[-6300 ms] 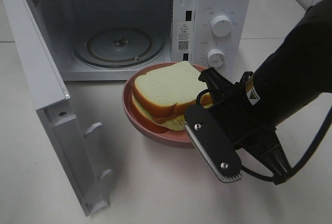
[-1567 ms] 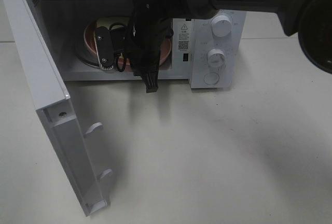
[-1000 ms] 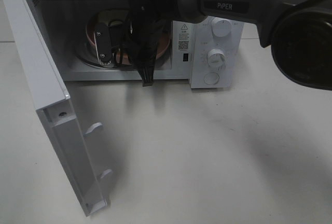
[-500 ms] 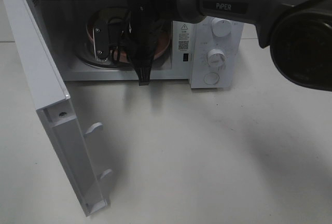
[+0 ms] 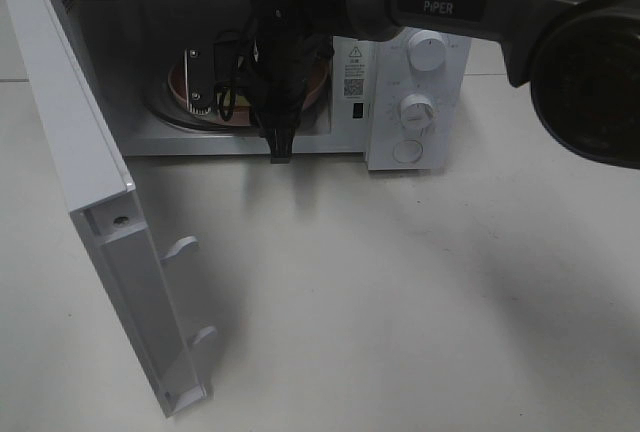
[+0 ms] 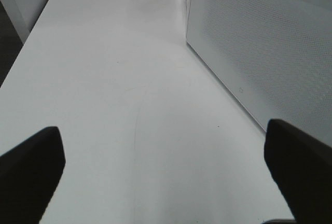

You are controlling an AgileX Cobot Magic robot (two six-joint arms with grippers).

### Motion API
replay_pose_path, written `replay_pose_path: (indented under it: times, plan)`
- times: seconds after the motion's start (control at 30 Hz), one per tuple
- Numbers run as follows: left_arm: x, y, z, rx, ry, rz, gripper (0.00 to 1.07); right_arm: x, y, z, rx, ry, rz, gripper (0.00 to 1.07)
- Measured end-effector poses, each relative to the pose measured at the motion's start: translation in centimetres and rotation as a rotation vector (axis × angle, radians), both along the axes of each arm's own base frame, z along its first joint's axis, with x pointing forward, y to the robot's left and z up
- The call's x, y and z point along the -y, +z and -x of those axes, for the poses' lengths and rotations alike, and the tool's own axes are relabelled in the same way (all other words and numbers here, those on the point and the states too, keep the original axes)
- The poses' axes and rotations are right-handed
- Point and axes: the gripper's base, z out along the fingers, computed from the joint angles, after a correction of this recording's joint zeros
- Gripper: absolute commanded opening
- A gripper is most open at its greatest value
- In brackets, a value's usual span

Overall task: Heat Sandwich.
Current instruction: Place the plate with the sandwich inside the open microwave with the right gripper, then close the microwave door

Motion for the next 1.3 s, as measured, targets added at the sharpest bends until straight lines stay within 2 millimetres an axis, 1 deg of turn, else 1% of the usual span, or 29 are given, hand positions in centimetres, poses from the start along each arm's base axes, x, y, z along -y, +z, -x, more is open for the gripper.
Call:
replay_pose_path:
  times: [0.07, 0.17, 0.2, 0.23, 0.3, 0.37, 0.43, 0.57, 0.7, 0.97, 1.3]
  plan:
    - [0.0, 0.0, 0.0, 0.0, 0.0, 0.0, 1.02, 0.1, -0.1, 0.1, -0.005, 0.0, 0.004, 0.51]
    - [0.0, 0.0, 0.0, 0.0, 0.0, 0.0, 1.02, 0.5, 0.1, 0.6, -0.015, 0.001, 0.014, 0.59]
    - [0.0, 0.0, 0.0, 0.0, 0.0, 0.0, 1.02, 0.5, 0.1, 0.6, -0.015, 0.001, 0.014, 0.59]
    - [0.0, 0.0, 0.0, 0.0, 0.0, 0.0, 1.02, 0.6, 0.4, 0.8, -0.012, 0.003, 0.011, 0.63]
    - [0.0, 0.0, 0.0, 0.0, 0.0, 0.0, 1.02, 0.7, 0.7, 1.0, -0.004, 0.006, 0.001, 0.67]
    - [0.0, 0.0, 0.0, 0.0, 0.0, 0.0, 1.02, 0.8, 0.9, 1.1, 0.001, 0.007, -0.005, 0.69]
    - [0.0, 0.0, 0.0, 0.0, 0.0, 0.0, 1.02, 0.9, 1.6, 1.3, 0.016, 0.011, -0.02, 0.73]
    - [0.0, 0.0, 0.0, 0.0, 0.0, 0.0, 1.02, 1.1, 1.8, 1.7, 0.005, 0.004, -0.03, 0.76]
    - [0.0, 0.0, 0.0, 0.0, 0.0, 0.0, 1.02, 1.2, 1.7, 1.9, -0.002, -0.017, -0.051, 0.77]
    - [0.0, 0.0, 0.0, 0.0, 0.0, 0.0, 1.02, 1.9, 3.0, 2.8, -0.005, -0.054, -0.077, 0.76]
    - [0.0, 0.0, 0.0, 0.0, 0.0, 0.0, 1.02, 2.9, 3.7, 4.1, -0.018, -0.061, -0.074, 0.76]
